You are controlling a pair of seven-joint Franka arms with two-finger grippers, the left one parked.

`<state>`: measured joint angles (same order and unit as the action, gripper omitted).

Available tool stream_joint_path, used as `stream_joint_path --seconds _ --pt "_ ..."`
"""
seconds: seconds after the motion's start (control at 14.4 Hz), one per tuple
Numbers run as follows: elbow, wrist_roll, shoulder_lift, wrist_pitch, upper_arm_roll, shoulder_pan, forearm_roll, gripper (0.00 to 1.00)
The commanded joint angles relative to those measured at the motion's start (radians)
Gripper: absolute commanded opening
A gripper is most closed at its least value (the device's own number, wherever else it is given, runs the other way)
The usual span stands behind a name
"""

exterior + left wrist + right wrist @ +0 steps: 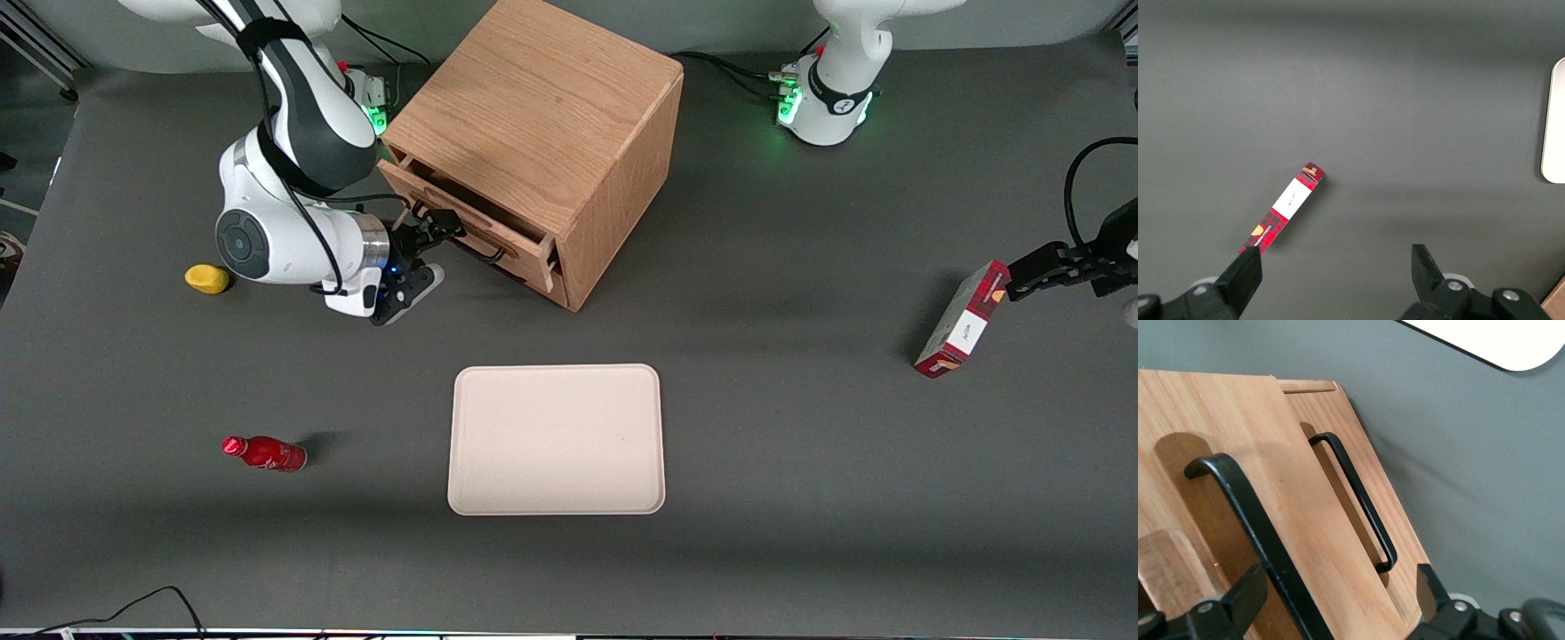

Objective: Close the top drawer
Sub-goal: 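Push the drawer front with the right gripper into the cabinet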

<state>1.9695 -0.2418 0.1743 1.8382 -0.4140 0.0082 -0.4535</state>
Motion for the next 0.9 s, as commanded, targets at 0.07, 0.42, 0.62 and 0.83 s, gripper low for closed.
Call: stream_joint_path --seconds 0.07,0.42,0.62,0.83 --pt "0.052 0.024 -0.047 -0.004 -0.006 0.006 -0.057 1.00" --pt "0.101 0.026 -0.084 0.001 -0.014 0.006 -0.108 1.00" --pt "0.127 0.027 -0.102 0.013 -0.014 0.006 -0.129 1.00" --pt "0.146 0.026 -0.121 0.019 -0.017 0.009 -0.151 1.00"
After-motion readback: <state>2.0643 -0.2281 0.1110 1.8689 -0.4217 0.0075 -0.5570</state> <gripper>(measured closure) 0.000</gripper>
